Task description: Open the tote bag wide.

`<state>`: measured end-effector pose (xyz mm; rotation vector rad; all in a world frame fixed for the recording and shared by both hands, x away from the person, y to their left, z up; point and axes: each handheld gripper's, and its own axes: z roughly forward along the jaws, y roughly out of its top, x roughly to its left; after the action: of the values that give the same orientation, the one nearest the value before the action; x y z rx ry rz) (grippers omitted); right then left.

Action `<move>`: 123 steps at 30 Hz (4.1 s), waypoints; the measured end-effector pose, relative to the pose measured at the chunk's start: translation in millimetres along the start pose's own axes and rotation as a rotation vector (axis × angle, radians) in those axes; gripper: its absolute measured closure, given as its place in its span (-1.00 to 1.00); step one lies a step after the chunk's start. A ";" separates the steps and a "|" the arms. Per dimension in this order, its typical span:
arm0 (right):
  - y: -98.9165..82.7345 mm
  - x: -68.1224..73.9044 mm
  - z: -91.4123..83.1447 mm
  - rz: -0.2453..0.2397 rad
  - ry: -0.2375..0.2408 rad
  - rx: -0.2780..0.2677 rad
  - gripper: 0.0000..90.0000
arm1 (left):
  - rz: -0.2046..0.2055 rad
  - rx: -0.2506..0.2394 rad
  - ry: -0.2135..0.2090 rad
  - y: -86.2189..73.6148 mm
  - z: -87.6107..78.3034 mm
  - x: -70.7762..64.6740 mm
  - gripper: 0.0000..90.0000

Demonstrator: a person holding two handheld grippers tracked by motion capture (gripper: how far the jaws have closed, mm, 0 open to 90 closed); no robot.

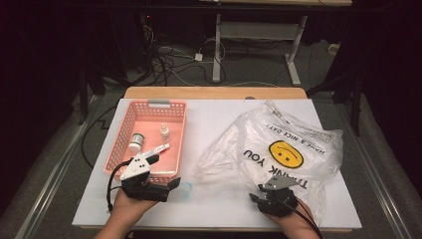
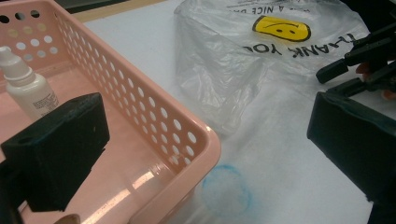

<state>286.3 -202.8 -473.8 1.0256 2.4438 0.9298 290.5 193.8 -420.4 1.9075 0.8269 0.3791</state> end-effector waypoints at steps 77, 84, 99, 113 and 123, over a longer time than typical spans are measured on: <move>91.2 -38.3 -67.5 0.099 -0.040 -0.585 1.00 | -0.001 -0.006 0.069 -2.0 -10.1 16.3 -1.00; 106.1 -31.6 -56.0 0.093 0.007 -0.627 1.00 | -0.019 -0.011 0.087 -4.0 -14.7 21.6 -1.00; 105.5 -30.6 -43.9 0.081 0.059 -0.636 1.00 | -0.042 0.010 0.141 -11.8 -29.6 37.2 -1.00; 100.2 -35.6 -44.7 0.061 0.063 -0.630 1.00 | -0.085 -0.004 0.185 -16.1 -40.6 52.9 -1.00; 96.9 -39.0 -44.7 0.063 0.065 -0.617 1.00 | -0.135 -0.012 0.218 -20.9 -48.5 67.1 -1.00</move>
<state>339.2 -199.6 -373.3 0.8491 1.9586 1.6180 302.6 278.3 -422.1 1.8084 1.0882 0.5140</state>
